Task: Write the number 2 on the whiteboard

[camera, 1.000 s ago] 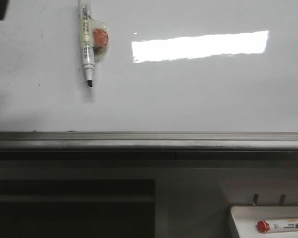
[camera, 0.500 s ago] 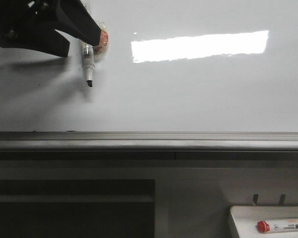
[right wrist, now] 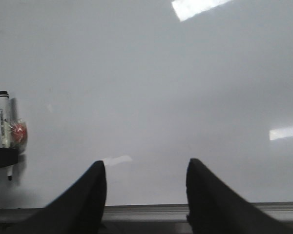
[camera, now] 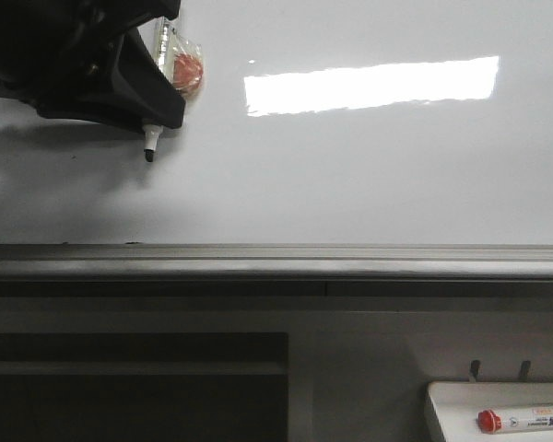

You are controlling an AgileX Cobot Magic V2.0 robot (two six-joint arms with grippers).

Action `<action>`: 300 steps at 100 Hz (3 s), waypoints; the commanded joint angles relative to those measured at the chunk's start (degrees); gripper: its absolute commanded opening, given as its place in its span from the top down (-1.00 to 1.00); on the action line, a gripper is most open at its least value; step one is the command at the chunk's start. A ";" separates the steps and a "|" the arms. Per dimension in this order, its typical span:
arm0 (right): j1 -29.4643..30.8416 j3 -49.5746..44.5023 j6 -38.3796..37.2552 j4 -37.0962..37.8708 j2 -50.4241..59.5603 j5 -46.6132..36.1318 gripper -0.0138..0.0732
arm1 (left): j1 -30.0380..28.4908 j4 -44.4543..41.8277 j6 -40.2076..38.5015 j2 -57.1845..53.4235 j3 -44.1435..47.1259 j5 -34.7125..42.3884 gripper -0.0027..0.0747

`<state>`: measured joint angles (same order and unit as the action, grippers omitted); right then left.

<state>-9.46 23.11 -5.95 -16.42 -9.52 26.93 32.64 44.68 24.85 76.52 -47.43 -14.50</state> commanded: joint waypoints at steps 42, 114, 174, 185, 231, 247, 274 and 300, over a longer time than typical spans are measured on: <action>-4.22 23.33 55.59 -32.10 -23.07 21.36 -0.09 | 8.17 -6.00 47.11 -17.46 -7.48 -26.02 0.98; -36.36 29.29 66.42 -31.95 -46.06 -3.00 -0.10 | 9.78 -12.69 48.66 -21.47 -7.38 -28.65 0.98; -38.26 29.57 66.42 -40.69 -52.55 -5.44 -0.10 | 9.78 -12.19 48.44 -21.47 -6.88 -30.77 0.98; -39.70 29.94 66.42 -40.79 -53.34 -5.41 -0.10 | 9.78 -12.19 48.44 -21.47 -6.88 -30.77 0.98; -42.86 31.10 66.42 -41.01 -54.85 -11.61 -0.10 | 9.78 -12.19 48.44 -21.47 -6.88 -33.16 0.98; -42.86 31.10 66.42 -42.17 -54.85 -11.77 -0.03 | 9.78 -12.19 48.44 -21.47 -6.88 -33.16 0.98; -42.86 31.10 66.42 -42.26 -54.85 -11.52 0.82 | 9.78 -11.95 44.95 -21.47 -6.88 -32.33 0.98; -42.86 31.10 66.42 -42.26 -54.85 -11.65 0.86 | 9.78 -11.26 36.82 -22.38 -6.88 -31.31 0.00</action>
<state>-52.55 51.77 60.62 -56.24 -65.41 20.45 41.89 29.95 64.84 55.64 -53.01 -46.65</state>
